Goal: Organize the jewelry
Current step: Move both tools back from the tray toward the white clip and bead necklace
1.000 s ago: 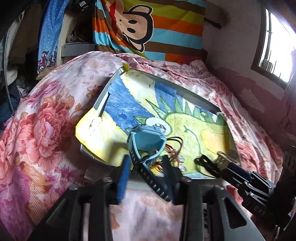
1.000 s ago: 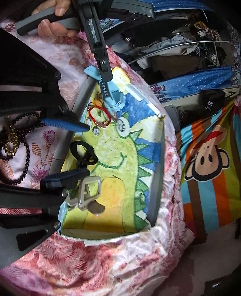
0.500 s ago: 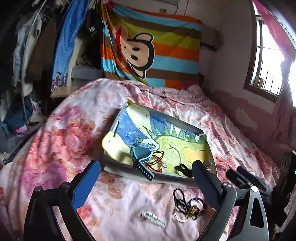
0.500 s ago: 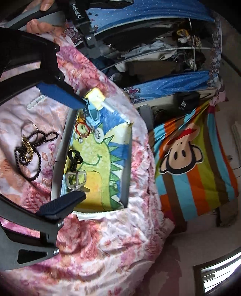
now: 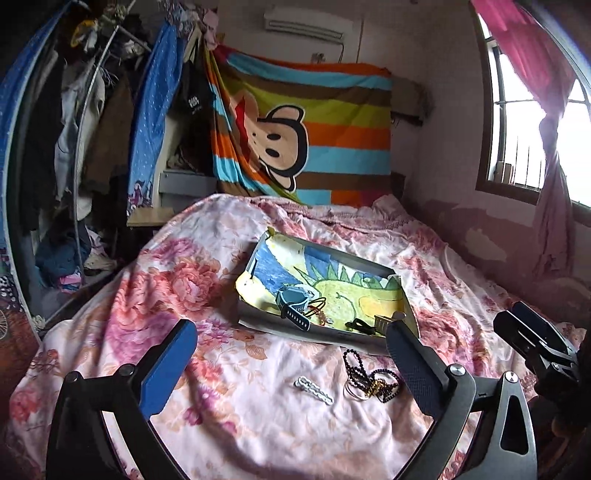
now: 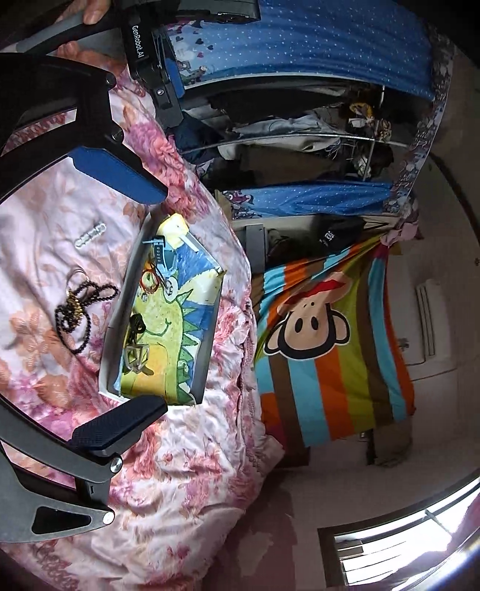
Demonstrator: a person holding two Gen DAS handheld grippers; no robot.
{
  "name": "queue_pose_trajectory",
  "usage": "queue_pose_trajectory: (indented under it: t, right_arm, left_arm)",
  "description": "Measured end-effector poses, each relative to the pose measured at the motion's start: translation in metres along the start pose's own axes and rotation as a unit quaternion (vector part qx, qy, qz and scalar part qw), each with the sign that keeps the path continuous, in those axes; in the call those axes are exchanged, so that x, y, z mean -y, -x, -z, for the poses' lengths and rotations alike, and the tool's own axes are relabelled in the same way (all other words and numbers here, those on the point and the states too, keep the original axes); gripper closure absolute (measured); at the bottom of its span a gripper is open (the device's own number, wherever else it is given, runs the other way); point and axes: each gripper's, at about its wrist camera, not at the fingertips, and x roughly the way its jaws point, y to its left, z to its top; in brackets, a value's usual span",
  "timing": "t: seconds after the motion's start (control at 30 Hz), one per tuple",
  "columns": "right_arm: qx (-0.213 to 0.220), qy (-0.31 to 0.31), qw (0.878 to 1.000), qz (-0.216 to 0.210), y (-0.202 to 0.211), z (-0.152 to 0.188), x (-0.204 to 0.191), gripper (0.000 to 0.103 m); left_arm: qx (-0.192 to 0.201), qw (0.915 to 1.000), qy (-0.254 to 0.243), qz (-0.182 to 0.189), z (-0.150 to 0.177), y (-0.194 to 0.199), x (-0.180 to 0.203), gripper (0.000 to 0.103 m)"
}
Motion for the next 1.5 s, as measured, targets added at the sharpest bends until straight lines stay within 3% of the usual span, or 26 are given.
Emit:
queue_pose_trajectory:
  t: [0.23, 0.53, 1.0, 1.5]
  right_arm:
    - [-0.013, 0.013, 1.000, 0.013, 0.041, 0.017, -0.001, 0.002]
    - [-0.051, 0.006, 0.998, 0.029, 0.059, 0.037, 0.006, 0.002]
    - [-0.151, -0.001, 0.987, 0.048, 0.040, 0.071, 0.012, 0.002]
    - [-0.177, 0.003, 0.983, 0.047, 0.027, 0.070, 0.013, 0.002]
  left_arm:
    - [0.005, 0.9999, -0.014, -0.007, 0.021, 0.035, 0.003, 0.000]
    - [-0.026, 0.9994, -0.020, -0.012, 0.046, 0.057, 0.003, 0.000]
    - [-0.069, 0.9967, -0.035, -0.024, 0.068, 0.060, 0.009, 0.000]
    - [-0.107, 0.9927, -0.035, -0.043, 0.074, 0.042, 0.006, 0.000]
